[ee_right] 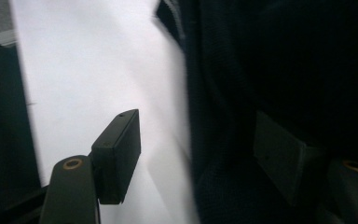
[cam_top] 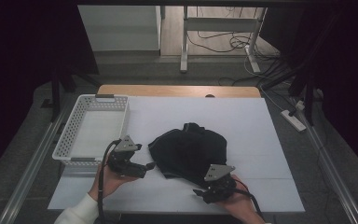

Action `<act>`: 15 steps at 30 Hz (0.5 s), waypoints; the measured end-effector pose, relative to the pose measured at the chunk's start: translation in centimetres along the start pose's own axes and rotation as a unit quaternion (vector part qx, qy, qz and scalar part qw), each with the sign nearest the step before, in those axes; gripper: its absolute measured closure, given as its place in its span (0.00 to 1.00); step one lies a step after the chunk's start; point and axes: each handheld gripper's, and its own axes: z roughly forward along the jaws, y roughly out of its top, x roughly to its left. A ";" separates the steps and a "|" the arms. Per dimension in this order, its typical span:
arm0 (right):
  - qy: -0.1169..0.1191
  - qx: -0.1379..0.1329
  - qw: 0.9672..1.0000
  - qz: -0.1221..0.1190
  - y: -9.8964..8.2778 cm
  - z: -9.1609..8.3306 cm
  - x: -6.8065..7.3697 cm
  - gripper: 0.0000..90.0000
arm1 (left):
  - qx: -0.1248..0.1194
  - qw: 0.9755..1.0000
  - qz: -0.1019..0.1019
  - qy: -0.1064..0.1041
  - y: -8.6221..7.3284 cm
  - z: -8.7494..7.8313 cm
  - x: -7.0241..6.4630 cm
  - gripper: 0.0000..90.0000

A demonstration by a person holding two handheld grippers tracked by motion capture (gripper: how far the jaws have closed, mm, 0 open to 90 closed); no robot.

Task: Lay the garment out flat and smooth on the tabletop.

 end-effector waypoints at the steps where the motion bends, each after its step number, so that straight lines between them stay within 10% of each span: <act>1: -0.001 0.001 1.000 0.002 0.0 0.1 -0.2 0.36 | 0.001 1.000 0.001 0.000 0.0 0.0 0.0 0.15; 9: -0.019 0.025 0.999 -0.015 -0.2 0.6 -1.3 0.39 | -0.001 1.000 -0.003 -0.004 -0.1 0.0 0.0 0.15; 15: -0.011 0.029 1.000 -0.002 -0.1 0.6 -1.9 0.64 | 0.000 1.000 0.002 -0.004 0.0 0.1 -0.2 0.15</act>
